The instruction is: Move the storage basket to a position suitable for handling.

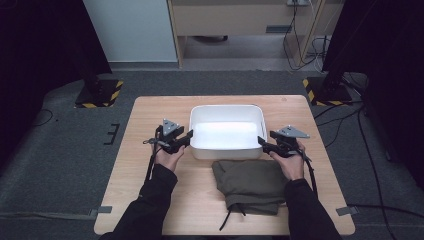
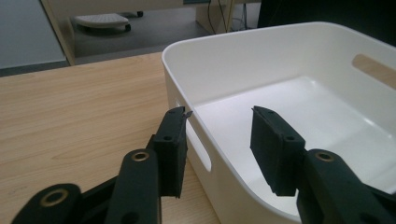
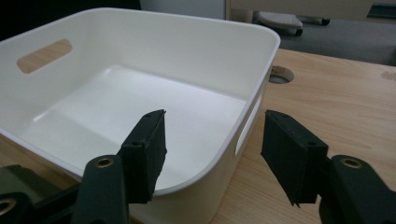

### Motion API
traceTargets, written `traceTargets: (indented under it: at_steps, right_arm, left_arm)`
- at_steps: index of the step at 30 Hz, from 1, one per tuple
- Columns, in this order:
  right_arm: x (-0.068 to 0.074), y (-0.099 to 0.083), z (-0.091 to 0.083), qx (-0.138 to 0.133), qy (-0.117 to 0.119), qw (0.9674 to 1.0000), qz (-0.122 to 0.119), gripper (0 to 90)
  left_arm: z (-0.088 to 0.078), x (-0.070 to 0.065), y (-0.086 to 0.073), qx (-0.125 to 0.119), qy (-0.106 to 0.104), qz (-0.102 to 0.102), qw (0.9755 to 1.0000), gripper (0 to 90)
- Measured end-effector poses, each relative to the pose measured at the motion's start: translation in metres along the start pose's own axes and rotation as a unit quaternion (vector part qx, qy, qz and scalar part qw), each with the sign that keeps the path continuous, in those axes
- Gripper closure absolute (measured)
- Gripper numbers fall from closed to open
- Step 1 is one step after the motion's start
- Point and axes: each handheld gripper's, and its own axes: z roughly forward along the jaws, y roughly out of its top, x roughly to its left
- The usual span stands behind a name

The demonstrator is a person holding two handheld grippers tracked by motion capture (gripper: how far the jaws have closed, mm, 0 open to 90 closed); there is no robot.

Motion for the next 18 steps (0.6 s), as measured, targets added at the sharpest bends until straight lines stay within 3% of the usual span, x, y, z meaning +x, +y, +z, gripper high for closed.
traceTargets:
  at_steps: [3,10,18]
  right_arm:
    - [-0.001,0.007,-0.013,-0.024,0.009,0.9997,0.004,36.0]
    - [-0.006,0.007,-0.032,-0.033,0.014,0.9993,0.009,31.0]
    - [-0.008,-0.014,-0.064,-0.036,0.019,0.9991,0.009,28.4]
  left_arm:
    - [-0.013,-0.002,-0.002,-0.009,-0.007,0.000,0.9999,50.8]
    - [-0.036,-0.007,-0.011,-0.020,-0.026,-0.002,0.9995,46.9]
    - [-0.062,-0.007,-0.030,-0.034,-0.034,-0.025,0.9985,44.0]
